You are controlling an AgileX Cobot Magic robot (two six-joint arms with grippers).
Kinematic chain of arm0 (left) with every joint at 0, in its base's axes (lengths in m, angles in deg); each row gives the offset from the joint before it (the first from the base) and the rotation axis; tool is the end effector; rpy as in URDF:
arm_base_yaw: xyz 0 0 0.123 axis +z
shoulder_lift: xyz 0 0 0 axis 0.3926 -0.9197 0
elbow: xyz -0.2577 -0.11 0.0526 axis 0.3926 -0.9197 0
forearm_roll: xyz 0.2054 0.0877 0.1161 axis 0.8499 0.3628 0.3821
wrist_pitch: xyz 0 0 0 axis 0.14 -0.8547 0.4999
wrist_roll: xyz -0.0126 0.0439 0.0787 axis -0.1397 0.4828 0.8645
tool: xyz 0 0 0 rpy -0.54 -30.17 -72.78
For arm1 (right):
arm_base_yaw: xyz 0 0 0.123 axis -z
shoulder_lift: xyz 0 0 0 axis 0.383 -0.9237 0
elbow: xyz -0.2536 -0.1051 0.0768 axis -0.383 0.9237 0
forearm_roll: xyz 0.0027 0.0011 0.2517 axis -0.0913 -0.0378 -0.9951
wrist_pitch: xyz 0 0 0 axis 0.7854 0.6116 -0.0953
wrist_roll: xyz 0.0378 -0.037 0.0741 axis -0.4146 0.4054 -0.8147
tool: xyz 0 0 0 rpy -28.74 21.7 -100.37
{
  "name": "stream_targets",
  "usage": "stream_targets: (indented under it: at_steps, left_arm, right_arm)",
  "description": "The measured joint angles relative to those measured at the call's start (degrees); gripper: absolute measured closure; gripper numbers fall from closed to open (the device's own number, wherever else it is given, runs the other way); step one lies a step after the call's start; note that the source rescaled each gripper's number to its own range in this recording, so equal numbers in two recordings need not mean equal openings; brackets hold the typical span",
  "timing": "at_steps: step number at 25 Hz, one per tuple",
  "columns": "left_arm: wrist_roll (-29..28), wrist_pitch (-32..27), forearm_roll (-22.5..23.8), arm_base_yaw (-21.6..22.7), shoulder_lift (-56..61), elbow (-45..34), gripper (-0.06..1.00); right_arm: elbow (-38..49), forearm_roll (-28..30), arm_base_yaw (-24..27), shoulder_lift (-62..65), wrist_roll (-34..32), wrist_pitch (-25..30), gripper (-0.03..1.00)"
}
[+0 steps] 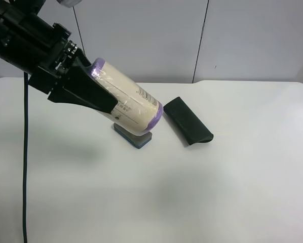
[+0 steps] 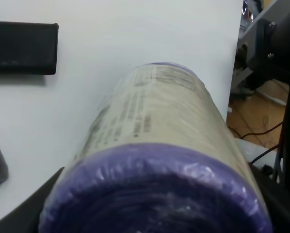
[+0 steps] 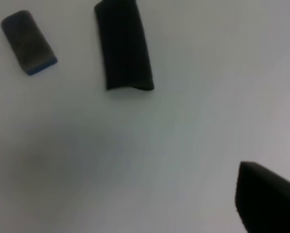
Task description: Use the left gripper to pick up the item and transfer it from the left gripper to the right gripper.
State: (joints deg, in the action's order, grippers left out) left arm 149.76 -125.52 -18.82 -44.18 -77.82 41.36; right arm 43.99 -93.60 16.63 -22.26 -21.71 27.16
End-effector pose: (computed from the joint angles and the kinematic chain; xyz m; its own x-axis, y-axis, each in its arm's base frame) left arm 0.2354 -0.1557 0.3104 -0.3509 0.5713 -0.7419 0.9290 0.3117 -0.1994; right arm 0.0691 0.0331 0.3391 -0.5946 -0.2239 -0.7723 -0.4160 0.9075 0.0572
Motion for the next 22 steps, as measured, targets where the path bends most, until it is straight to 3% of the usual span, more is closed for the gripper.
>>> stream_targets:
  at_steps: [3, 7, 15, 22]
  left_arm:
    - [2.89, 0.00, 0.00, 0.00, 0.00, 0.00, 0.94]
    - [6.13, 0.00, -0.19, 0.00, 0.00, 0.00, 0.94]
    - [12.12, -1.18, -1.41, 0.00, 0.00, 0.00, 0.94]
    - [17.23, -3.35, -3.86, 0.00, 0.00, 0.00, 0.94]
  right_arm:
    - [-4.72, -4.74, -2.08, -8.68, 6.49, -0.26, -0.03]
    - [-9.63, -8.23, -10.07, -18.52, 12.02, -1.95, -0.03]
    - [-18.33, -6.87, -26.37, -35.40, 16.55, -5.01, -0.03]
    - [-24.52, -5.15, -34.09, -44.97, 17.03, -5.95, -0.03]
